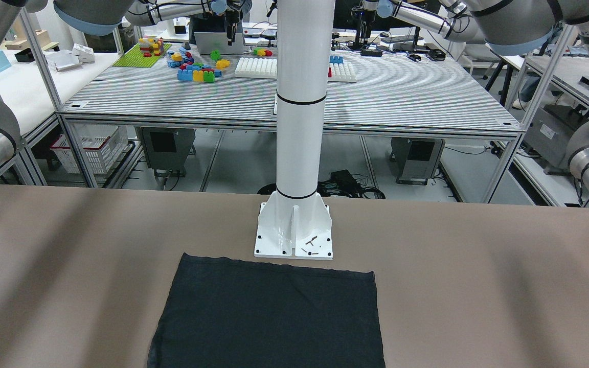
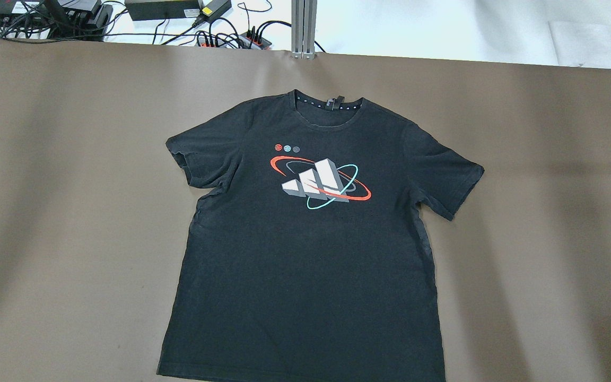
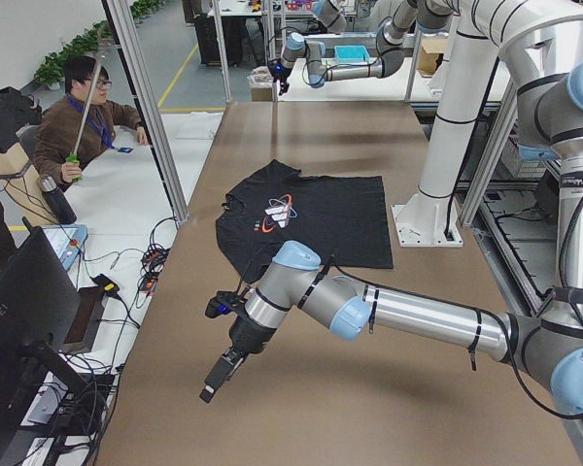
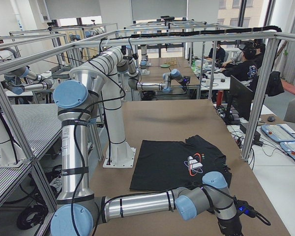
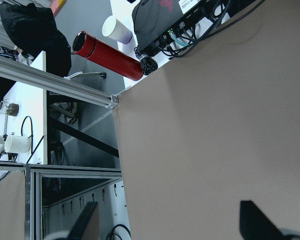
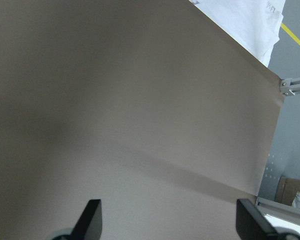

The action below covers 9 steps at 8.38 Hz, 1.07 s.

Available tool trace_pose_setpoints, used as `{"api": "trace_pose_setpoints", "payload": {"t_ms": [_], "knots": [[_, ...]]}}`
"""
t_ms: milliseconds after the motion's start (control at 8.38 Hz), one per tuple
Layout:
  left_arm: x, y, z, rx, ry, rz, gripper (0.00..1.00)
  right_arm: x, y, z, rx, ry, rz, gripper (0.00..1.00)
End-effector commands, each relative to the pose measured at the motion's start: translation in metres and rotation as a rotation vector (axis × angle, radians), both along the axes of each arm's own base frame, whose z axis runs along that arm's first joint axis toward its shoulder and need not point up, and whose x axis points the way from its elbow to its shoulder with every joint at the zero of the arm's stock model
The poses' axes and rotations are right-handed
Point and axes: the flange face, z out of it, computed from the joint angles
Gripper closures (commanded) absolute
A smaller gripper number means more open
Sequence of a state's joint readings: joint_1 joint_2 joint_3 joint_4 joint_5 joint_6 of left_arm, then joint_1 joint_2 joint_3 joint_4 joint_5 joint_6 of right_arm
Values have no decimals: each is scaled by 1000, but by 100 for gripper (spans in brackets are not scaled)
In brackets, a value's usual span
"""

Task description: Fold clothes

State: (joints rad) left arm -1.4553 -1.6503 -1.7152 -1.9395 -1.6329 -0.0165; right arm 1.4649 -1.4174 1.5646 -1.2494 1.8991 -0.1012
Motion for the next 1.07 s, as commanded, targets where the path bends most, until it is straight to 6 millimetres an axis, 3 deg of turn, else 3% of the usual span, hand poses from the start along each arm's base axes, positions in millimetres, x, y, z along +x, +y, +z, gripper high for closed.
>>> {"api": "trace_pose_setpoints", "payload": {"t_ms": [0, 477, 716, 954], "knots": [[2, -2, 6, -9, -4, 14, 0, 0, 0, -1, 1, -1, -1, 6], [3, -4, 10, -17, -5, 1, 0, 1, 4, 6, -19, -1, 0, 6], [34, -10, 22, -39, -12, 56, 0, 0, 8, 15, -50, -9, -7, 6], [35, -16, 12, -22, -10, 54, 0, -1, 8, 17, -58, -9, -4, 6]]}}
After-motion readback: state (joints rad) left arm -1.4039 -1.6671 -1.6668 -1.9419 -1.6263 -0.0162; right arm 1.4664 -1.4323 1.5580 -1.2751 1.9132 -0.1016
